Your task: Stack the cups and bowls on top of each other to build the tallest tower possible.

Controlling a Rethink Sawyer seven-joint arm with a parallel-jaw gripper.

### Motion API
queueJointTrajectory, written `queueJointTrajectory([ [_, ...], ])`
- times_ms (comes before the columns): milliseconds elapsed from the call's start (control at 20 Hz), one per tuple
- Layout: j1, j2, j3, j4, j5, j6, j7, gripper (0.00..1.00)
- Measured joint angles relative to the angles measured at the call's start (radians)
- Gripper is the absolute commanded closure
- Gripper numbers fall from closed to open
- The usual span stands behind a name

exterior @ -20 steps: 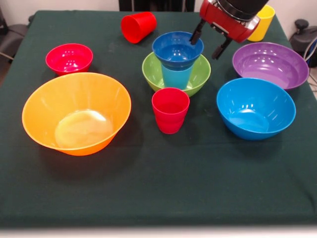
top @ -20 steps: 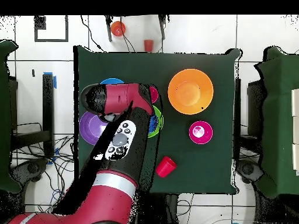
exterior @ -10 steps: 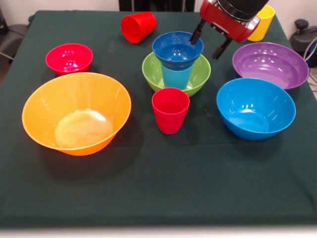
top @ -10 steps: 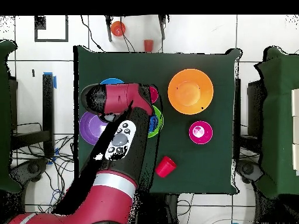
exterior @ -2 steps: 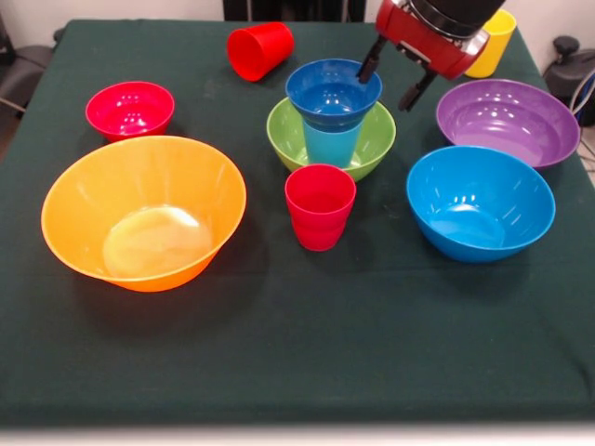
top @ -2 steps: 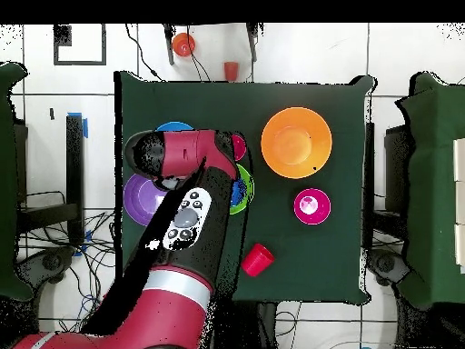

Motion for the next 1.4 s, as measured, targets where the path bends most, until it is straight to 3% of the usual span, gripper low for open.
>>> queueJointTrajectory([
  [250, 0.0, -0.021, 0.0, 0.001, 0.0, 0.024, 0.0, 0.0],
  [550, -0.02, -0.12, 0.001, 0.043, 0.0, 0.064, 0.0, 0.0],
  [900, -0.103, -0.285, 0.001, 0.096, -0.002, 0.085, 0.0, 0.0],
  [1400, -0.2, -0.391, 0.026, 0.149, -0.002, 0.081, -0.002, 0.0],
])
